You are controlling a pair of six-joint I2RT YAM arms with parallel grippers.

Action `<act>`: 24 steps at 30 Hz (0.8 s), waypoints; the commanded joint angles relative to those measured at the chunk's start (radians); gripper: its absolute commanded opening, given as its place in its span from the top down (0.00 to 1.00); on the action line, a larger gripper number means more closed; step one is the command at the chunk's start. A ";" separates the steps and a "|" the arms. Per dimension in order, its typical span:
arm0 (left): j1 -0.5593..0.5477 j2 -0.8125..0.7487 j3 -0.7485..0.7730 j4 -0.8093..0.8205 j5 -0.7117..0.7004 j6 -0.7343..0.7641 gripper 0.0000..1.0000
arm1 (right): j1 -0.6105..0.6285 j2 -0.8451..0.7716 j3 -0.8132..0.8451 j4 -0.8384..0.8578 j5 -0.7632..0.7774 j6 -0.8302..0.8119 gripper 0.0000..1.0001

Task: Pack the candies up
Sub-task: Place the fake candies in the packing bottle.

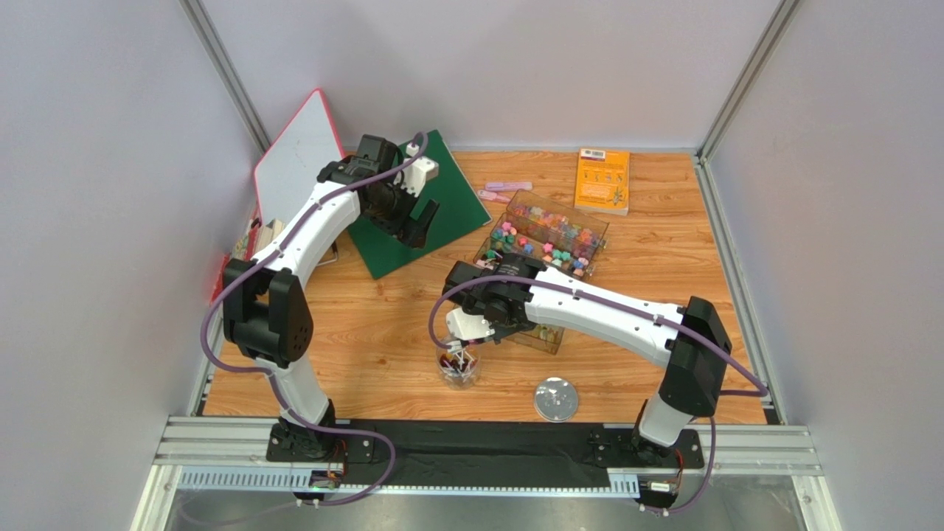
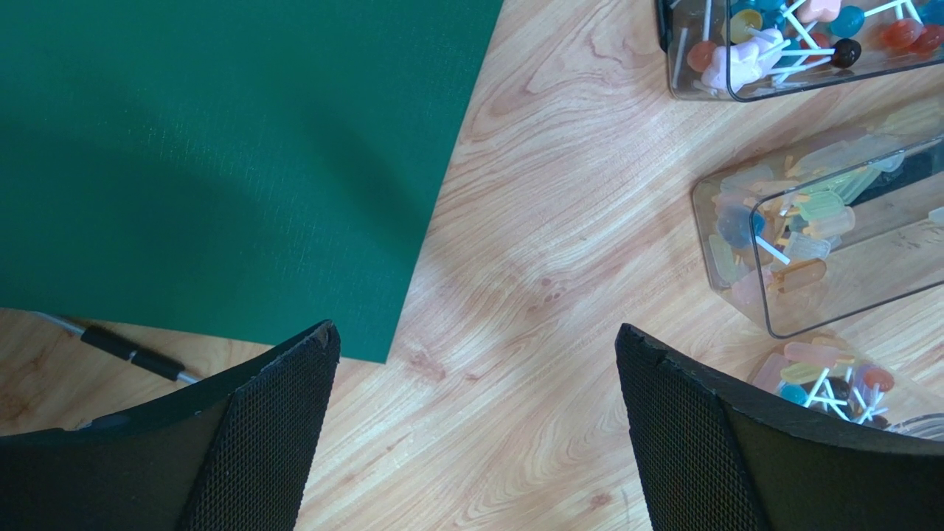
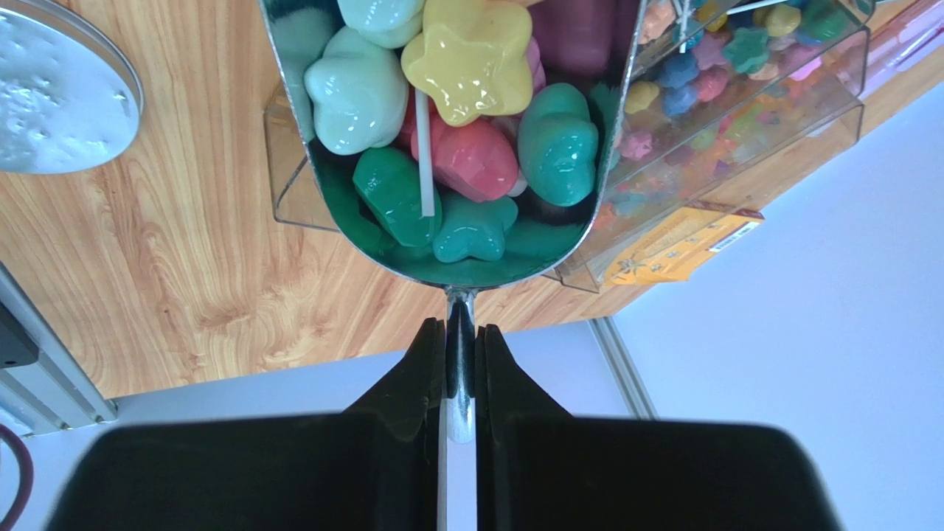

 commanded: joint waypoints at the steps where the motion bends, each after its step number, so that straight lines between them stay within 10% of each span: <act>1: 0.002 -0.036 0.014 0.019 0.013 -0.027 0.00 | 0.029 0.004 0.059 -0.061 0.084 -0.025 1.00; 24: 0.002 -0.069 -0.007 0.033 0.031 -0.044 0.00 | 0.130 0.032 0.082 -0.177 0.211 0.044 1.00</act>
